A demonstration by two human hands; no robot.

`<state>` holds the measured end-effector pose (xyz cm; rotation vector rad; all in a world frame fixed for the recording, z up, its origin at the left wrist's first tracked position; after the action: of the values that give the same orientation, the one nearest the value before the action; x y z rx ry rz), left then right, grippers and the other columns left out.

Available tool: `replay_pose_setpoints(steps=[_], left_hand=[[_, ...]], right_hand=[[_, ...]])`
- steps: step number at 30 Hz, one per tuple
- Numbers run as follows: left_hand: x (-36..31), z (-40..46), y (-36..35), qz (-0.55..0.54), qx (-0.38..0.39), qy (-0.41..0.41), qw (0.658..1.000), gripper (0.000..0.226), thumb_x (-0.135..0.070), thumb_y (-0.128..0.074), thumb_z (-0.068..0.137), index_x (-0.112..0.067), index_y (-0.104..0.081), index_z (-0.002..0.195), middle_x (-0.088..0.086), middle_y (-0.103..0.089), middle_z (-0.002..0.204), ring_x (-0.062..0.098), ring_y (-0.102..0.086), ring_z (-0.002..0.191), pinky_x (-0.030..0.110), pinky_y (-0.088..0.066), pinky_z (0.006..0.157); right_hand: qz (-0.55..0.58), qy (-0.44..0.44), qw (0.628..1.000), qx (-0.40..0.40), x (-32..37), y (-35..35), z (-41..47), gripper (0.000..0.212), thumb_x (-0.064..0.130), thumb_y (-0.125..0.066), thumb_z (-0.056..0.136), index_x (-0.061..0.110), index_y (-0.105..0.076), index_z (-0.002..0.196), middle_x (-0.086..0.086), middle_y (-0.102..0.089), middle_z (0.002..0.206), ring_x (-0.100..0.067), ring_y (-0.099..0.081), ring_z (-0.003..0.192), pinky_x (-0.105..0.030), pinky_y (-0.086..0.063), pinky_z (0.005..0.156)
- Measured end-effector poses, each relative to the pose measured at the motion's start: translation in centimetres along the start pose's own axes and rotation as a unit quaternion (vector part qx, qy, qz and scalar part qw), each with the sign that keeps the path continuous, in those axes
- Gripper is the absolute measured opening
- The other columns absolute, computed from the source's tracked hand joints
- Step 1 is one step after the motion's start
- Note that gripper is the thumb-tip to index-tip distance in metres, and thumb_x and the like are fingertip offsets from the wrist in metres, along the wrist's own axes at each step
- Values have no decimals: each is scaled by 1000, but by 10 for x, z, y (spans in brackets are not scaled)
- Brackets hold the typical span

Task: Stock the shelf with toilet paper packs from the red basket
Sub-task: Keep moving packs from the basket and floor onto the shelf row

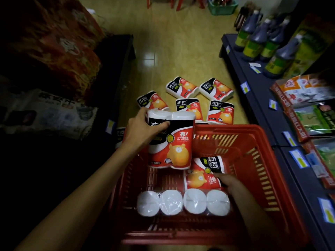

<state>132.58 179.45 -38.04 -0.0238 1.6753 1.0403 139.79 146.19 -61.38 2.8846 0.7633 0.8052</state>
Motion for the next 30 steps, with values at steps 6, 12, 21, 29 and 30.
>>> replay_pose_setpoints(steps=[6, 12, 21, 29, 30], left_hand=[[-2, 2, 1, -2, 2, -3, 1000, 64, -67, -72, 61, -28, -57, 109, -5, -68, 104, 15, -66, 94, 39, -59, 80], [-8, 3, 9, -13, -3, 5, 1000, 57, -55, -78, 67, -24, -58, 110, -2, -68, 105, 17, -66, 96, 40, -58, 83], [-21, 8, 24, -14, -26, 3, 1000, 59, -51, -80, 67, -21, -59, 113, 0, -70, 105, 17, -66, 96, 39, -57, 85], [-47, 24, 32, 20, -1, -14, 1000, 59, -50, -80, 68, -22, -58, 115, 1, -69, 105, 17, -66, 94, 29, -55, 76], [-55, 24, 36, 19, -2, -14, 1000, 59, -49, -80, 68, -22, -58, 116, 0, -68, 105, 17, -66, 93, 26, -53, 73]], right_hand=[[29, 33, 998, -36, -2, 4, 11, 36, 16, -72, 80, 1, -62, 111, -13, -72, 64, -22, -65, 45, -31, -53, 40], [-76, 140, 976, -146, 33, 12, -32, 70, 30, -87, 62, 19, -47, 118, -6, -53, 95, -32, -61, 92, -43, -56, 72], [-348, 367, 842, -187, 130, 43, -104, 57, 35, -81, 63, 23, -65, 117, -16, -67, 107, -35, -60, 101, -34, -43, 87], [-362, 441, 806, -157, 203, 84, -171, 53, 38, -84, 64, 33, -65, 114, -6, -66, 114, -28, -60, 104, -37, -48, 82], [-355, 446, 806, -161, 213, 91, -179, 52, 39, -83, 65, 36, -64, 113, -6, -66, 114, -27, -60, 104, -37, -49, 81]])
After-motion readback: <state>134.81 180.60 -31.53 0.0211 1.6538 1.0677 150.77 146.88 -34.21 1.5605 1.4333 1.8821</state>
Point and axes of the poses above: each hand's wrist, its own z-axis towards the middle knuckle, its own y-axis out of the back of the hand, x = y × z, the point moved 10 cm from there along z, towards the middle knuckle
